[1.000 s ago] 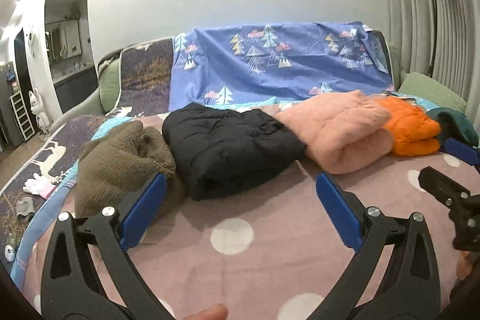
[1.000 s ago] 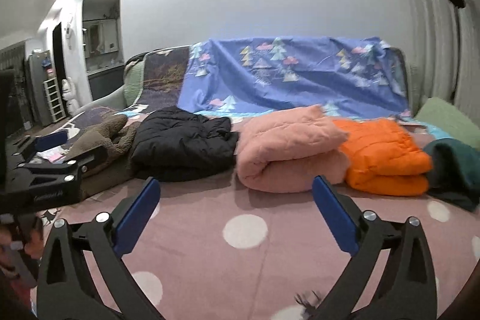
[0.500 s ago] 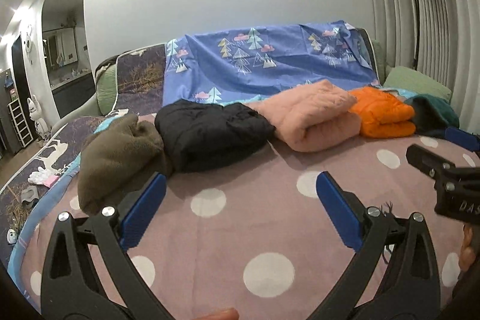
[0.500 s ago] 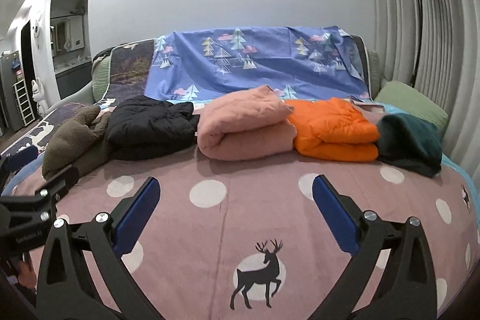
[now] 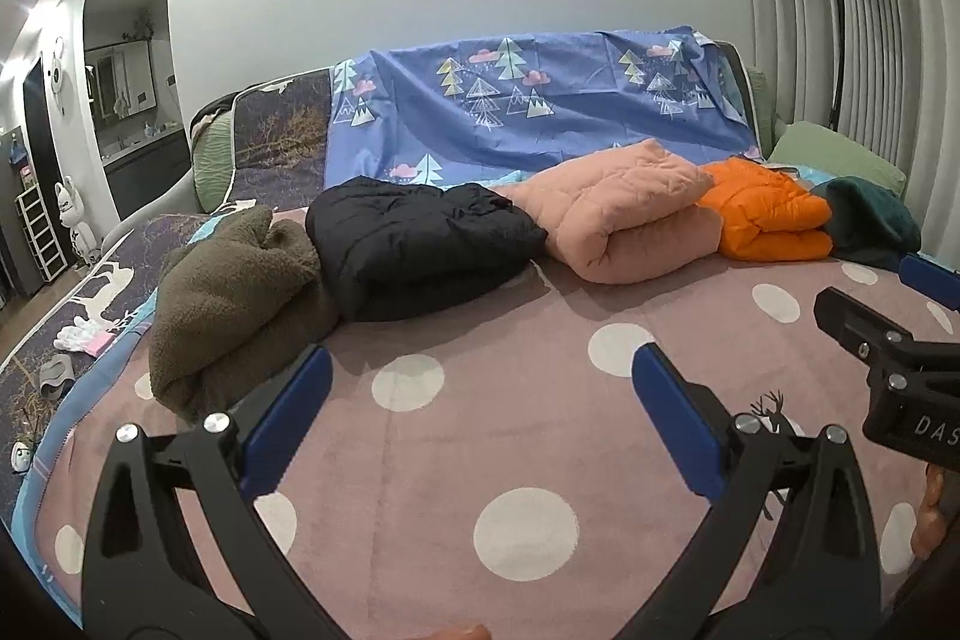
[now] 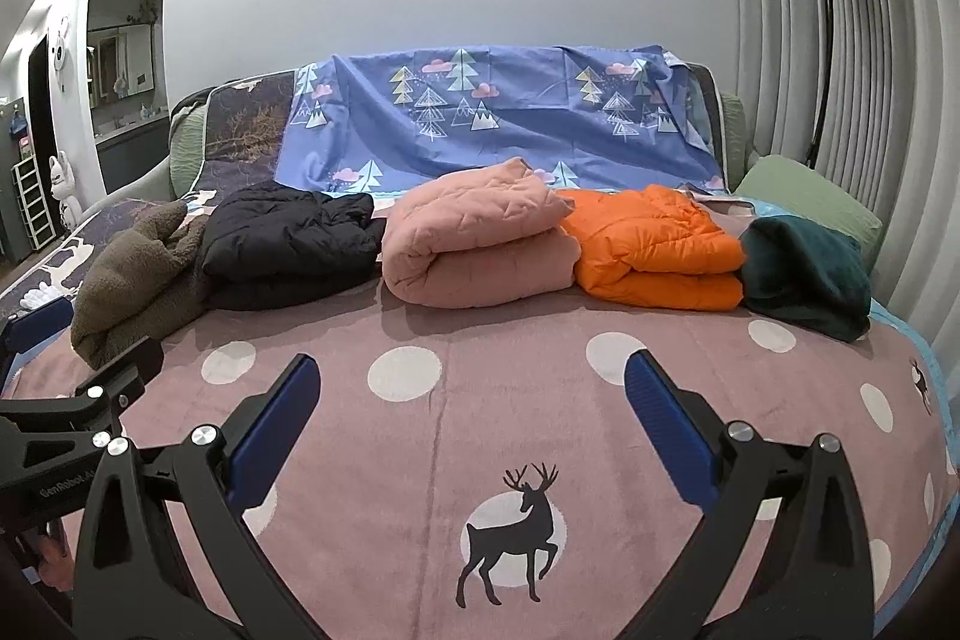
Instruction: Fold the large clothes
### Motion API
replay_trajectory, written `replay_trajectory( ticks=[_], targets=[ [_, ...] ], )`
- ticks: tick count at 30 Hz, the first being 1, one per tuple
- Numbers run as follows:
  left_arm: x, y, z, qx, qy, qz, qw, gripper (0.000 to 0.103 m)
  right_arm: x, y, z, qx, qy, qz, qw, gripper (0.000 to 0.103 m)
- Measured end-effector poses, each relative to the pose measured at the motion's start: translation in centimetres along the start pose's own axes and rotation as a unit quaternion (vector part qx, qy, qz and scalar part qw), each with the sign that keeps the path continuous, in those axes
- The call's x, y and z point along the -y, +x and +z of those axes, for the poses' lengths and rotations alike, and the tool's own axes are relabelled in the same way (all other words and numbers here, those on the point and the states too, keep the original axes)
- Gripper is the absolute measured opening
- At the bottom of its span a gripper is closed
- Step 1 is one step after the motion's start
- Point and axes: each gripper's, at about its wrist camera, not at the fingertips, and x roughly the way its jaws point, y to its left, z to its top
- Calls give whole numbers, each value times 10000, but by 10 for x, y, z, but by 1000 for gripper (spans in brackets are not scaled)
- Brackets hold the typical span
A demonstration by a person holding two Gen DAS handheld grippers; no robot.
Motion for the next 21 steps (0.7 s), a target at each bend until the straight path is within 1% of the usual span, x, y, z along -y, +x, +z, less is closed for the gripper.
replay_trajectory(
  ticks=[7,13,21],
  targets=[
    [-4,6,-2,-109,-104,-38,9999,101,-2,2,0,-16,-16,-37,10000,101],
    [-2,7,-4,-90,-39,-7,10000,101,-3,5,-1,-68,-33,-55,10000,101],
    [0,11,-5,-161,-1,-48,9999,101,-3,9,-1,-103,-52,-88,9999,101]
  ],
)
